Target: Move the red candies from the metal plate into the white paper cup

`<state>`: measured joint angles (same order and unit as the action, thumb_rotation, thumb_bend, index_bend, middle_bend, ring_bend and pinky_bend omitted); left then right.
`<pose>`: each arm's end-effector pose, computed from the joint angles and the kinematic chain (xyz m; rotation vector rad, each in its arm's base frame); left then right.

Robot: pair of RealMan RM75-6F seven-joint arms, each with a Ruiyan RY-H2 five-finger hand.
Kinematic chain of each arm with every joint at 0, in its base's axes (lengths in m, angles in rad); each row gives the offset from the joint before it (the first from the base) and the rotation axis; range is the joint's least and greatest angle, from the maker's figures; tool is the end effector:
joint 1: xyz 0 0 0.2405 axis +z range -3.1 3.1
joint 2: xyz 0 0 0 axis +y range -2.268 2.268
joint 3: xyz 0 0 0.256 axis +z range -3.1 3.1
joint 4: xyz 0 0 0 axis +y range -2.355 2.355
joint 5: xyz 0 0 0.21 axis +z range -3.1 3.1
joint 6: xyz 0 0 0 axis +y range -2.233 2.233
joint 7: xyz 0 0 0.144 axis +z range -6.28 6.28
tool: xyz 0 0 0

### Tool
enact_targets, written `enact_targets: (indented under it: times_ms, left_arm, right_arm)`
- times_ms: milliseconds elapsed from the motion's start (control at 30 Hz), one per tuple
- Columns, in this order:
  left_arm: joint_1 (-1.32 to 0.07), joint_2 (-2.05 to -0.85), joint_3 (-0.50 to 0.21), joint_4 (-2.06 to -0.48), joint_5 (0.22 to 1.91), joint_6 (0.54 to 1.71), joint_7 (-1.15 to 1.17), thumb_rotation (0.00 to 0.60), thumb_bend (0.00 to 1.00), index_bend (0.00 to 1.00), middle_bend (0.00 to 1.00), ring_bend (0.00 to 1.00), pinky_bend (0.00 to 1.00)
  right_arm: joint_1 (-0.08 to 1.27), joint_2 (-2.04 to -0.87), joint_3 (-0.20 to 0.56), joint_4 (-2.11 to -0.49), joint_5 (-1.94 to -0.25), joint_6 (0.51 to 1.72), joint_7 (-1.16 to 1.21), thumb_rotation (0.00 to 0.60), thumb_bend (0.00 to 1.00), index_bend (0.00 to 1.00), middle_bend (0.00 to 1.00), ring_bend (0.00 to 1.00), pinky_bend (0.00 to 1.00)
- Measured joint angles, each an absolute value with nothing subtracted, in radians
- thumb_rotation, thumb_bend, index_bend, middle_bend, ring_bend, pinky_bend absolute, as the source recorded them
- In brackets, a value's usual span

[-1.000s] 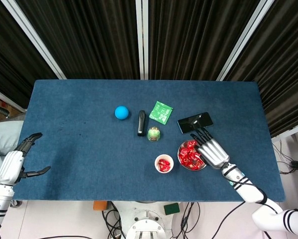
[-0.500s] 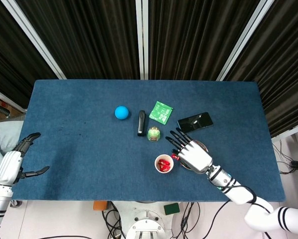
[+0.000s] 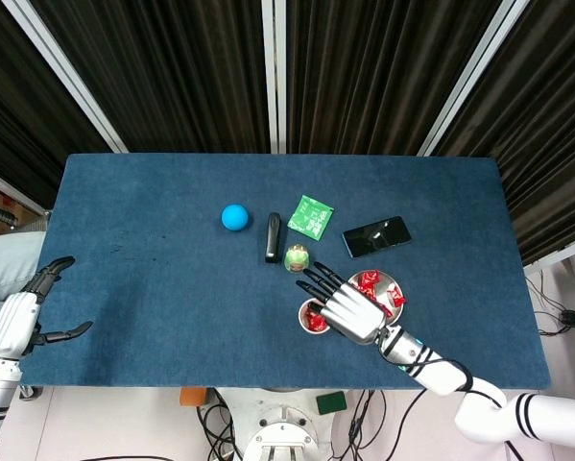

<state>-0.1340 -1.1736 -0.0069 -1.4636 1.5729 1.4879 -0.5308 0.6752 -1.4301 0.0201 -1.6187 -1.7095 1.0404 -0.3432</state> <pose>-0.3202 0.1895 0.1460 -1.3217 -1.2283 -1.2642 -0.1243 -0.2643 -0.0043 2.2653 -0.4092 1.0764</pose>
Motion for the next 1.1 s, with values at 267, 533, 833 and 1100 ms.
enact_targets:
  times_ms: [267, 533, 833, 1100]
  left_arm:
    - [-0.135, -1.174, -0.006, -1.469, 1.577, 1.488, -0.525, 0.600, 0.10, 0.14, 0.11, 0.12, 0.25]
    - [-0.139, -1.178, -0.006, -1.469, 1.582, 1.484, -0.524, 0.600, 0.10, 0.14, 0.11, 0.12, 0.25]
    - [-0.145, -1.183, -0.003, -1.471, 1.584, 1.475, -0.517, 0.600, 0.10, 0.14, 0.11, 0.12, 0.25]
    - [-0.145, -1.184, -0.002, -1.469, 1.580, 1.470, -0.518, 0.600, 0.10, 0.14, 0.11, 0.12, 0.25]
  right_arm:
    - [0.658, -1.404, 0.017, -1.634, -1.719, 1.085, -0.346, 0.600, 0.34, 0.31, 0.09, 0.00, 0.00]
    - [0.607, -1.339, 0.020, -1.602, -1.618, 1.102, -0.355, 0.600, 0.34, 0.36, 0.09, 0.00, 0.00]
    - [0.581, -1.342, 0.019, -1.519, -1.497, 1.029, -0.364, 0.600, 0.34, 0.38, 0.09, 0.00, 0.00]
    - [0.591, -1.397, 0.036, -1.455, -1.460, 1.004, -0.368, 0.600, 0.34, 0.38, 0.09, 0.00, 0.00]
